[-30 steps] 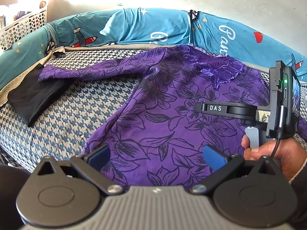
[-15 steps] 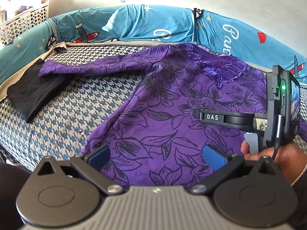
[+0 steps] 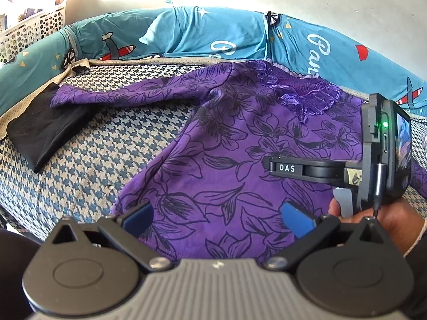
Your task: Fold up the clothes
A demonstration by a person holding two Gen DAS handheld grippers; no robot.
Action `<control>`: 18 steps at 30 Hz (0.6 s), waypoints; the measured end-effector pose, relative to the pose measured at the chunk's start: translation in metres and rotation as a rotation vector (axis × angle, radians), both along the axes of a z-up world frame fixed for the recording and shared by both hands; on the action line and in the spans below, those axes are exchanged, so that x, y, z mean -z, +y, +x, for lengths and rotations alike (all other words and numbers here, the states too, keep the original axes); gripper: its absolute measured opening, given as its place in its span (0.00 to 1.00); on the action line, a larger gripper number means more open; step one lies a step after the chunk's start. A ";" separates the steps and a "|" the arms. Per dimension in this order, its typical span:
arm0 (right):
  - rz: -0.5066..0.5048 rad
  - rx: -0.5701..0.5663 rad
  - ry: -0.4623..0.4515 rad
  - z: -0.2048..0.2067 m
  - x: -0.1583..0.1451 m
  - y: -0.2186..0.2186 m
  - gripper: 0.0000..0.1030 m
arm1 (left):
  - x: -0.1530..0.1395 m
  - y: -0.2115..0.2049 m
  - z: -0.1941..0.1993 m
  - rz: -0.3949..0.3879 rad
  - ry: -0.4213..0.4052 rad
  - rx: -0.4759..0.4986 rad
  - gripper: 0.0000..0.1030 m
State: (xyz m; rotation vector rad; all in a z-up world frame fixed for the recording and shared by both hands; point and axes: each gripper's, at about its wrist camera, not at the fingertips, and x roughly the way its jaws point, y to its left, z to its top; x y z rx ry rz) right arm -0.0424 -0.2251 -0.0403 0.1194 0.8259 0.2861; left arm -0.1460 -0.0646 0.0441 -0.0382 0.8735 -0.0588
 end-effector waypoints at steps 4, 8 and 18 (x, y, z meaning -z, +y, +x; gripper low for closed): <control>-0.001 0.003 -0.005 -0.001 -0.001 0.000 0.49 | 0.001 0.002 0.000 -0.003 0.001 -0.005 1.00; 0.011 0.013 -0.032 -0.003 -0.006 -0.001 0.49 | 0.000 0.002 0.003 0.001 -0.002 -0.006 1.00; -0.049 0.032 0.053 -0.011 0.001 0.006 0.49 | 0.018 -0.001 0.010 0.024 0.061 -0.006 1.00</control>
